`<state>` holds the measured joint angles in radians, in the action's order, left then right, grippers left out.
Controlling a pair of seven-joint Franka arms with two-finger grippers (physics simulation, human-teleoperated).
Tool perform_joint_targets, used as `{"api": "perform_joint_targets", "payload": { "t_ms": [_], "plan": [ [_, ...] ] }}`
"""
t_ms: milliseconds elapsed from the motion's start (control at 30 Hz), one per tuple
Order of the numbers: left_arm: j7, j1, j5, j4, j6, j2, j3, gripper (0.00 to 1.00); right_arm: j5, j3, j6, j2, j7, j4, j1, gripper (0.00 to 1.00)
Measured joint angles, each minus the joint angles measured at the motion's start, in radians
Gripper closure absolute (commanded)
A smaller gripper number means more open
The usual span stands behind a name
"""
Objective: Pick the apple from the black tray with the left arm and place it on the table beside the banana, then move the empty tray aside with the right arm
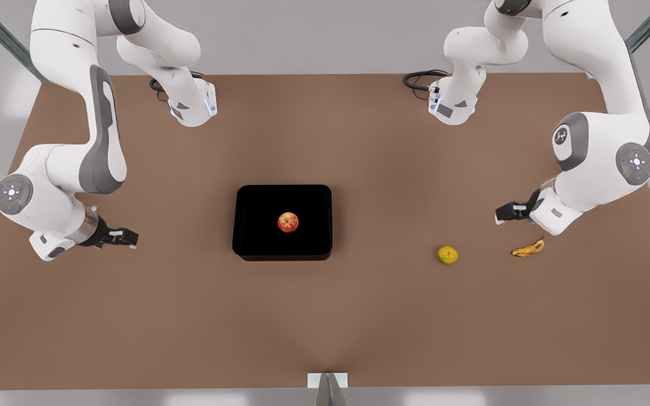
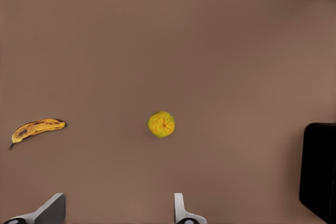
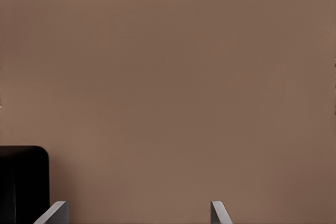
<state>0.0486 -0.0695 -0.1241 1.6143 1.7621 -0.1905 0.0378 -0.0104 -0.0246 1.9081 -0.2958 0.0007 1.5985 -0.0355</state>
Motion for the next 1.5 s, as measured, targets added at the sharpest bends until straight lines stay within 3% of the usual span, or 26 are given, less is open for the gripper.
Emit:
{"api": "perform_joint_targets", "payload": {
  "t_ms": [200,367,433,500,667,867,1500],
  "plan": [
    [-0.038,-0.018,0.012,-0.094,0.041,-0.064,0.001,0.0,0.008,0.002,0.075,-0.125,0.003,-0.147,-0.002,0.0],
    [0.132,-0.528,0.051,-0.554,0.057,-0.418,0.002,0.0,0.011,0.001,0.105,-0.146,0.004,-0.17,0.0,0.0],
    [0.259,-0.698,0.088,-0.626,0.127,-0.531,0.009,0.0,0.01,0.0,0.111,-0.146,0.004,-0.17,0.0,0.0],
    [0.401,-0.777,0.151,-0.646,0.207,-0.59,-0.017,0.0,0.01,-0.001,0.073,-0.124,0.003,-0.164,0.002,0.0],
    [0.565,-0.843,0.22,-0.777,0.202,-0.754,-0.088,0.0,0.012,-0.008,-0.048,-0.109,0.0,-0.162,0.003,0.0],
    [0.72,-0.834,0.189,-0.766,0.15,-0.774,-0.087,0.0,0.013,-0.009,-0.118,-0.109,-0.002,-0.164,0.003,0.0],
    [0.985,-0.823,0.191,-0.751,0.311,-0.884,-0.058,0.0,0.014,-0.008,-0.157,-0.109,-0.006,-0.164,0.002,0.0]
  ]
}}
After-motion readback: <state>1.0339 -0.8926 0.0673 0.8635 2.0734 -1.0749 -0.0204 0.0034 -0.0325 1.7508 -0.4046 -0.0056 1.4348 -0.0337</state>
